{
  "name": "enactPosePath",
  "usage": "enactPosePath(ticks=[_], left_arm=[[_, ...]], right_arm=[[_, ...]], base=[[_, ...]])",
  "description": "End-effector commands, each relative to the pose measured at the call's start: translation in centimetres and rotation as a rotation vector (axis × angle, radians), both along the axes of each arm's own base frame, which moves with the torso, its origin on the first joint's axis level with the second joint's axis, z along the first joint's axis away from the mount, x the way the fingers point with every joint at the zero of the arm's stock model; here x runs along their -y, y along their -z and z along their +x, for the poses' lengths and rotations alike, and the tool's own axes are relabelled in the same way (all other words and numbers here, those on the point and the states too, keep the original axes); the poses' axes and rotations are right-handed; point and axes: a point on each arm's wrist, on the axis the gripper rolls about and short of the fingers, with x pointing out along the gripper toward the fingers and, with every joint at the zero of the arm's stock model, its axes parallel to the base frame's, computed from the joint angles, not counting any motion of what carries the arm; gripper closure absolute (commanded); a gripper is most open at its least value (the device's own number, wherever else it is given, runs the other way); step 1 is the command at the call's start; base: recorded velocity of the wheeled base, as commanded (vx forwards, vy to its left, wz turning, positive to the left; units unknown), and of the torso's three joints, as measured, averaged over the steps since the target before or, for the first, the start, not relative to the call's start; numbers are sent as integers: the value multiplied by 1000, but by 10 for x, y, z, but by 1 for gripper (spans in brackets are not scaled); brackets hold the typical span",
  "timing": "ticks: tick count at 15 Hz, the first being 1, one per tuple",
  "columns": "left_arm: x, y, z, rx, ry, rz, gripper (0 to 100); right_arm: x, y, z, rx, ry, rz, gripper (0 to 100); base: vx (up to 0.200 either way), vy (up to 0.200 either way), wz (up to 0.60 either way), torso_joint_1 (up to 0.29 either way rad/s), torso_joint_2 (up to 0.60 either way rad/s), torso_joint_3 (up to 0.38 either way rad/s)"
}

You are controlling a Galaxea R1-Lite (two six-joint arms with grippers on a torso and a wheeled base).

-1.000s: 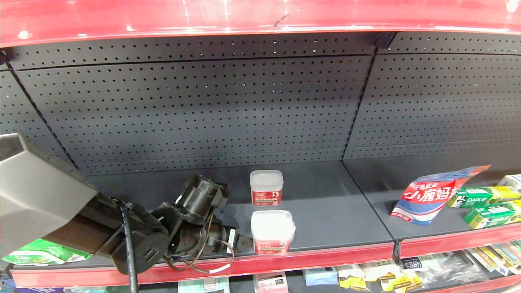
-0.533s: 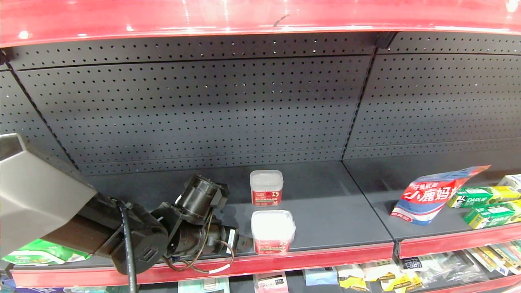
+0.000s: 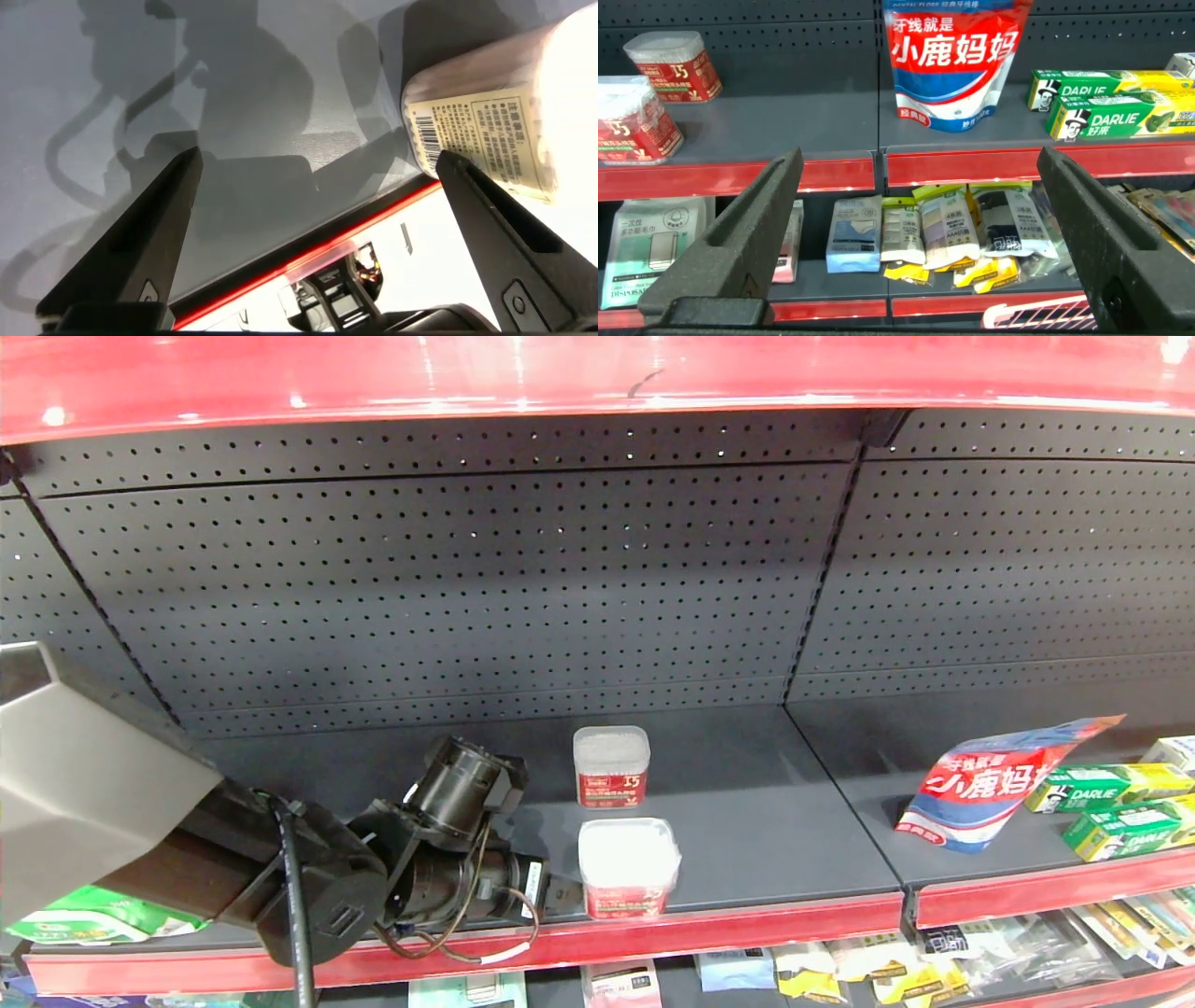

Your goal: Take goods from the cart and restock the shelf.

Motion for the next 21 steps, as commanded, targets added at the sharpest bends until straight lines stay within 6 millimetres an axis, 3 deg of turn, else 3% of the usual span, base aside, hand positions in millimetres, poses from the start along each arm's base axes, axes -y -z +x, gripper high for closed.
enactPosePath(ticks=[1, 11, 18, 21], left_arm=[[0, 0, 0, -1, 1, -1, 0], [-8, -1, -6, -8, -8, 5, 0], [-70, -36, -10, 110, -67, 20, 0], [-85, -55, -35, 175, -26, 35, 0]], right_arm=[[0, 0, 0, 0, -1, -1, 0], [0, 0, 0, 0, -1, -1, 0], [0, 0, 0, 0, -1, -1, 0], [0, 0, 0, 0, -1, -1, 0]], base=[[0, 0, 0, 0, 0, 0], [0, 0, 0, 0, 0, 0], [0, 0, 0, 0, 0, 0], [0, 0, 0, 0, 0, 0]])
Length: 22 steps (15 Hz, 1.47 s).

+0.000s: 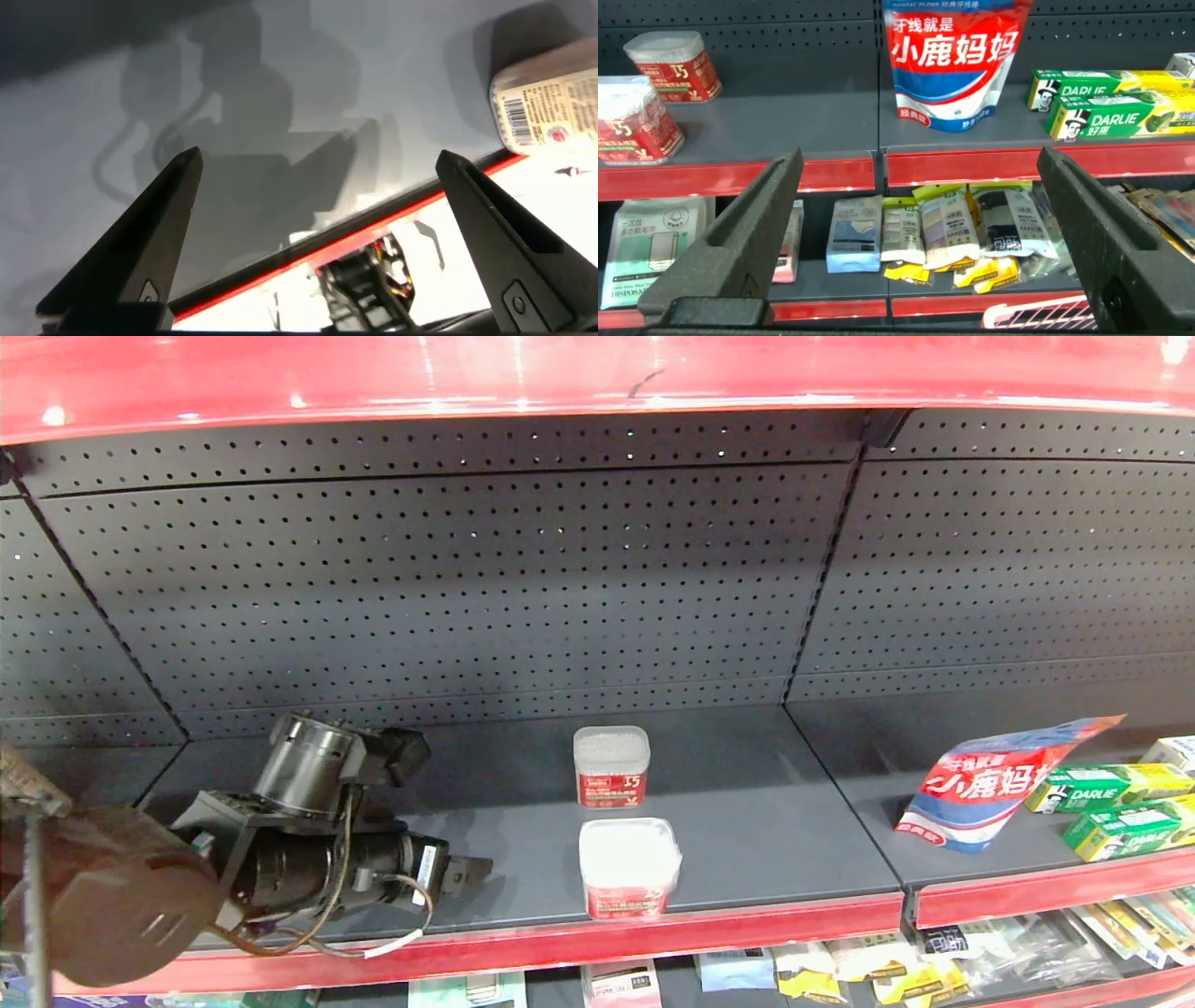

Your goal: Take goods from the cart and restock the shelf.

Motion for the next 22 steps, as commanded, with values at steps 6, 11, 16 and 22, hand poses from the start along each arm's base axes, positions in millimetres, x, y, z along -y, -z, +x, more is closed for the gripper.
enactPosePath(ticks=[6, 11, 16, 22], left_arm=[[-36, -41, -58, 147, 1, -20, 0], [-72, -82, -140, 407, 4, -29, 0], [-115, -63, -232, 640, -103, 6, 0], [-139, -3, -277, 691, -369, 112, 0]], right_arm=[[0, 0, 0, 0, -1, 1, 0], [0, 0, 0, -1, -1, 7, 0], [0, 0, 0, -1, 1, 5, 0], [0, 0, 0, 0, 7, 4, 0]], base=[[0, 0, 0, 0, 0, 0], [0, 0, 0, 0, 0, 0], [0, 0, 0, 0, 0, 0], [0, 0, 0, 0, 0, 0]])
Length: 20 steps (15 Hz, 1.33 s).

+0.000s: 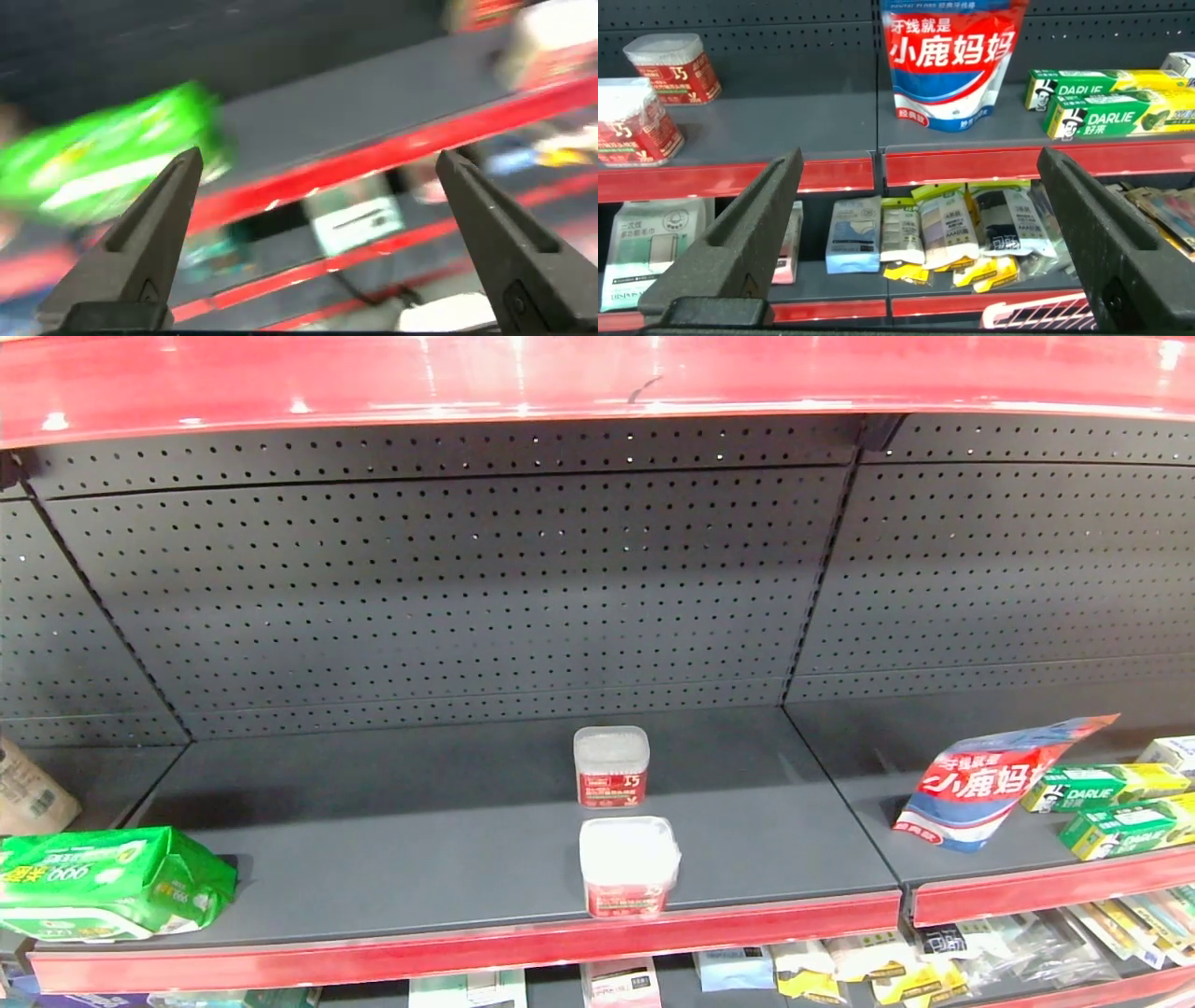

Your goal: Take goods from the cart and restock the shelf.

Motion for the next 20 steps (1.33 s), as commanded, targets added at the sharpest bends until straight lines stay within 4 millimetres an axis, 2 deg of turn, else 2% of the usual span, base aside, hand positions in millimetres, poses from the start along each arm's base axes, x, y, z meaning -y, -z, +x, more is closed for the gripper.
enactPosePath(ticks=[1, 3, 5, 6, 10, 11, 12, 13, 15, 17, 19, 20], left_arm=[[-4, 24, -8, 72, -102, -105, 0], [-3, 28, -4, 85, -123, -169, 0], [-2, 23, -7, 98, -138, -75, 0], [-1, 17, -8, 103, -174, -62, 0], [-2, 13, -5, 78, -286, -24, 0], [-1, 9, -5, 74, -300, -21, 0], [5, -6, 1, 29, -399, -17, 0], [8, -12, 7, 1, -471, -49, 0], [9, -4, 5, 0, -486, -62, 0], [10, 22, -5, 26, -547, -64, 0], [17, 21, -6, 6, -707, -52, 0], [18, 23, -6, 9, -692, -67, 0]], right_arm=[[0, 0, 0, 0, 0, 0, 0], [0, 0, 0, 0, 4, 1, 0], [0, 0, 0, 0, 6, 1, 0], [0, 0, 0, 0, 6, 1, 0], [0, 0, 0, 0, 6, 1, 0], [0, 0, 0, 0, 6, 1, 0], [0, 0, 0, 0, 6, 1, 0], [0, 0, 0, 0, 4, 1, 0], [0, 0, 0, 0, 6, 3, 0], [0, 0, 0, 0, 6, 3, 0], [0, 0, 0, 0, 6, 3, 0], [0, 0, 0, 0, 6, 3, 0]], base=[[0, 0, 0, 0, 0, 0], [0, 0, 0, 0, 0, 0], [0, 0, 0, 0, 0, 0], [0, 0, 0, 0, 0, 0], [0, 0, 0, 0, 0, 0], [0, 0, 0, 0, 0, 0], [0, 0, 0, 0, 0, 0], [0, 0, 0, 0, 0, 0], [0, 0, 0, 0, 0, 0], [0, 0, 0, 0, 0, 0], [0, 0, 0, 0, 0, 0], [0, 0, 0, 0, 0, 0]])
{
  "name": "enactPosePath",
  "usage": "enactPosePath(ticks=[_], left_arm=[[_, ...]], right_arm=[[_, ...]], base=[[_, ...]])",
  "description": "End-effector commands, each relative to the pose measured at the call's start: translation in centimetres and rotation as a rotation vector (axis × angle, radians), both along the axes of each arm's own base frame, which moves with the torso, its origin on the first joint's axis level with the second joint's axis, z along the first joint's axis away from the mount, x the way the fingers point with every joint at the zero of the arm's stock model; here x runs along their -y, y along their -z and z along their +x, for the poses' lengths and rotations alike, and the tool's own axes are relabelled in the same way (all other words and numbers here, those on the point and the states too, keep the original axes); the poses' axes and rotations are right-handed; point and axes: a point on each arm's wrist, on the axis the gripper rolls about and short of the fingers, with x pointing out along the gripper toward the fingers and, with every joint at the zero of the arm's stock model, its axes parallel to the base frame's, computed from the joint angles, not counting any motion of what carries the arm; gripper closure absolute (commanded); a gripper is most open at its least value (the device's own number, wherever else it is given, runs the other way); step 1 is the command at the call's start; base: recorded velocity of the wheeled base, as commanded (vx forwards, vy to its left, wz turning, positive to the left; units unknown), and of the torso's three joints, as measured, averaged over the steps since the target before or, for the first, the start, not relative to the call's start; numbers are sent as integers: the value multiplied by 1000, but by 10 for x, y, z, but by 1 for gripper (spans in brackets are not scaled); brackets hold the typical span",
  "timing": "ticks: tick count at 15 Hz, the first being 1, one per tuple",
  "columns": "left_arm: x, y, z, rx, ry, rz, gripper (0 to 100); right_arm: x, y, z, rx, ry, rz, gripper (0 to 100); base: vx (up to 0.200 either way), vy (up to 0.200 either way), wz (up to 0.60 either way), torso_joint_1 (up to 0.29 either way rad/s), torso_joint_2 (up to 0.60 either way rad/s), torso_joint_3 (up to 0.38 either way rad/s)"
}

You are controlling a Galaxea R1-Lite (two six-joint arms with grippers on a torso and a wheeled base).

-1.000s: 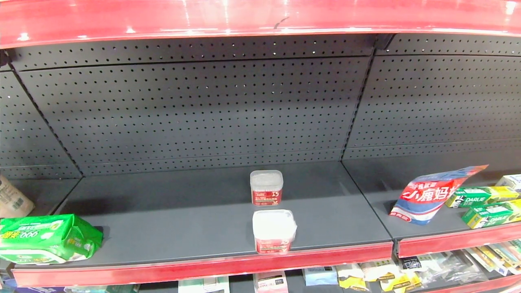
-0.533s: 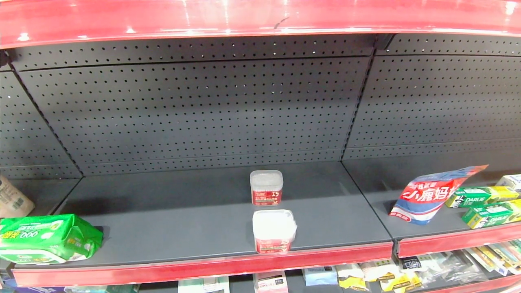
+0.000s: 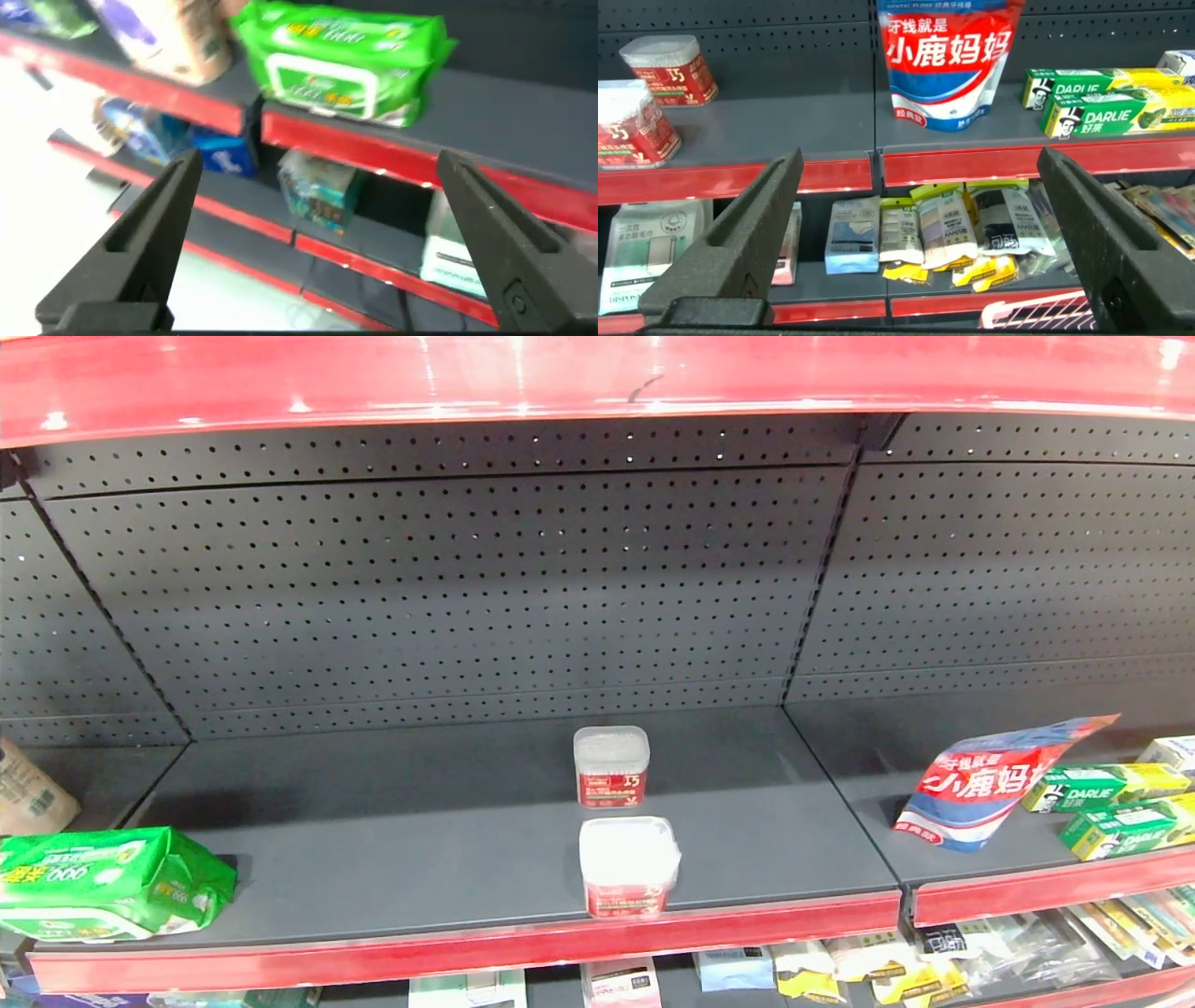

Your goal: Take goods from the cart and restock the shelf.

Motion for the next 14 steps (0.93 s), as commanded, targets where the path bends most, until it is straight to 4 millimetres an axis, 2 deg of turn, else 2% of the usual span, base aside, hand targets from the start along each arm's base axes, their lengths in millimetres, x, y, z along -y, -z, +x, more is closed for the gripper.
enactPosePath(ticks=[1, 3, 4, 5, 6, 7, 14], left_arm=[[6, 8, 1, 4, -2, -39, 0], [9, 6, 8, 94, 196, -78, 0], [12, 9, 16, 155, 361, -62, 0], [14, 17, 21, 151, 489, 22, 0], [16, 16, 23, 171, 622, 96, 0], [17, 17, 23, 173, 685, 82, 0], [16, 18, 27, 133, 653, 17, 0]], right_arm=[[0, 0, 0, 0, -1, 0, 0], [0, 0, 0, 0, -1, 0, 0], [0, 0, 0, 0, 1, 1, 0], [0, 0, 0, 0, -1, 0, 0], [0, 0, 0, 0, 1, 0, 0], [0, 0, 0, 0, 1, 0, 0], [0, 0, 0, 0, 1, -2, 0]], base=[[0, 0, 0, 0, 0, 0], [0, 0, 0, 0, 0, 0], [0, 0, 0, 0, 0, 0], [0, 0, 0, 0, 0, 0], [0, 0, 0, 0, 0, 0], [0, 0, 0, 0, 0, 0], [0, 0, 0, 0, 0, 0]])
